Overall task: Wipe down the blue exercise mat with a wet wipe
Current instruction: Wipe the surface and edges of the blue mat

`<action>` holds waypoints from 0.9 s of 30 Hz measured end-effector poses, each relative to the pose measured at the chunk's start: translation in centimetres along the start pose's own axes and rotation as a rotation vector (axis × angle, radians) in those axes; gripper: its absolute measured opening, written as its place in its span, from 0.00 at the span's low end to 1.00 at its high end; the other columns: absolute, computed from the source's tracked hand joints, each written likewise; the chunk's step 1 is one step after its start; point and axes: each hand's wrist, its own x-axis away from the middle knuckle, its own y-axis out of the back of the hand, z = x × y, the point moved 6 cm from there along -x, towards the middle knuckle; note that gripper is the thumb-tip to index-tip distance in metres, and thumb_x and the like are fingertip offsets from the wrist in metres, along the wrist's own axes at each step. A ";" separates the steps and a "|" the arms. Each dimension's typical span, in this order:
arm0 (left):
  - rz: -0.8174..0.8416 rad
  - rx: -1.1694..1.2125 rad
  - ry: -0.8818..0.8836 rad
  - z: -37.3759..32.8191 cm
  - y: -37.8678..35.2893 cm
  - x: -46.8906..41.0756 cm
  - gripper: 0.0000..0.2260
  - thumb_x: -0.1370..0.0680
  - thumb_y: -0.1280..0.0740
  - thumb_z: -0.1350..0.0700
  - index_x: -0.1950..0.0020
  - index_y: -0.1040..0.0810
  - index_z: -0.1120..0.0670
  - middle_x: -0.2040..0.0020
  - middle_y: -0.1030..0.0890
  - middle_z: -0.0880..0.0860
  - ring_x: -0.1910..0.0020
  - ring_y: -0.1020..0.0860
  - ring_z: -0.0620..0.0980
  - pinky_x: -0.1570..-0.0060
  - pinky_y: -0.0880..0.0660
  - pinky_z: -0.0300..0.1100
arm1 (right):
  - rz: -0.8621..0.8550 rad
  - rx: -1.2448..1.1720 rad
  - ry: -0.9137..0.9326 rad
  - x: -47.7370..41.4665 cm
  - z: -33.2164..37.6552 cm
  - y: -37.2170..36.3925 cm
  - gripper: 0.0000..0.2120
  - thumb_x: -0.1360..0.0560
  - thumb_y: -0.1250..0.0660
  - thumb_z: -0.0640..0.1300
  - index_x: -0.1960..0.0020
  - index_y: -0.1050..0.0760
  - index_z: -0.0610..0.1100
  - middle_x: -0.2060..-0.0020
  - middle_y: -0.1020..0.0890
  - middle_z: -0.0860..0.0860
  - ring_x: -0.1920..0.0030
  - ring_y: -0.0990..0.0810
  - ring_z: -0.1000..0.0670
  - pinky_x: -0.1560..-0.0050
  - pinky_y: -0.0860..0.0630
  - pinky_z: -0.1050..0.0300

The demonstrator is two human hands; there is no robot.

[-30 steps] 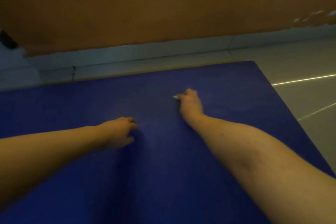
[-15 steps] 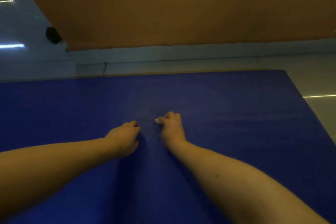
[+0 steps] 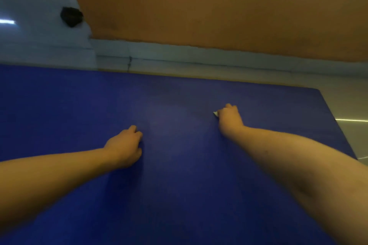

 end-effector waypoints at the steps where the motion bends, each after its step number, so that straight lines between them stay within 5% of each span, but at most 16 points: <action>1: -0.001 -0.004 -0.016 -0.4 -0.1 -0.2 0.13 0.19 0.39 0.51 0.38 0.27 0.54 0.40 0.32 0.51 0.48 0.26 0.52 0.49 0.22 0.51 | -0.033 -0.030 -0.032 0.7 1.0 -0.2 0.13 0.16 0.38 0.43 0.36 0.25 0.38 0.36 0.29 0.39 0.38 0.28 0.39 0.39 0.28 0.48; 4: -0.019 0.010 -0.037 -0.7 0.0 -0.3 0.13 0.20 0.38 0.51 0.36 0.27 0.54 0.38 0.32 0.51 0.46 0.27 0.52 0.49 0.22 0.52 | -0.129 -0.292 -0.041 4.2 6.2 -2.4 0.08 0.18 0.36 0.41 0.44 0.25 0.36 0.44 0.29 0.41 0.52 0.28 0.47 0.42 0.28 0.49; 8: -0.033 0.002 -0.049 0.2 -0.7 -0.2 0.14 0.20 0.38 0.51 0.35 0.27 0.54 0.38 0.33 0.52 0.44 0.28 0.53 0.49 0.22 0.53 | -0.057 -0.411 0.260 10.5 13.5 -6.6 0.17 0.23 0.37 0.33 0.36 0.22 0.43 0.39 0.27 0.41 0.38 0.31 0.42 0.38 0.34 0.53; 15: -0.032 -0.051 -0.123 0.2 -1.4 2.1 0.21 0.20 0.38 0.51 0.28 0.31 0.52 0.29 0.37 0.51 0.34 0.34 0.53 0.44 0.23 0.51 | 0.046 -0.391 0.809 17.0 16.3 -9.5 0.11 0.23 0.28 0.39 0.41 0.18 0.45 0.50 0.23 0.47 0.50 0.27 0.46 0.47 0.28 0.57; 19: 0.017 -0.065 -0.175 0.9 -2.3 4.2 0.22 0.19 0.37 0.51 0.26 0.33 0.52 0.25 0.41 0.50 0.30 0.36 0.52 0.38 0.25 0.50 | -0.042 -0.395 0.538 10.7 13.1 -7.1 0.11 0.25 0.32 0.47 0.51 0.14 0.44 0.55 0.20 0.44 0.52 0.22 0.42 0.48 0.25 0.56; 23: 0.054 -0.033 -0.136 3.9 -2.9 6.7 0.22 0.19 0.37 0.50 0.26 0.33 0.50 0.25 0.39 0.48 0.30 0.34 0.51 0.36 0.26 0.48 | -0.172 -0.390 0.085 3.9 10.6 -4.7 0.07 0.21 0.36 0.37 0.45 0.21 0.38 0.44 0.27 0.39 0.45 0.27 0.39 0.47 0.30 0.54; 27: 0.058 0.003 -0.090 7.0 -3.0 8.4 0.22 0.18 0.37 0.49 0.25 0.33 0.49 0.25 0.39 0.47 0.30 0.32 0.48 0.37 0.26 0.45 | -0.164 -0.439 0.055 3.8 16.2 -4.8 0.10 0.18 0.37 0.40 0.44 0.20 0.35 0.42 0.27 0.38 0.46 0.26 0.38 0.44 0.27 0.51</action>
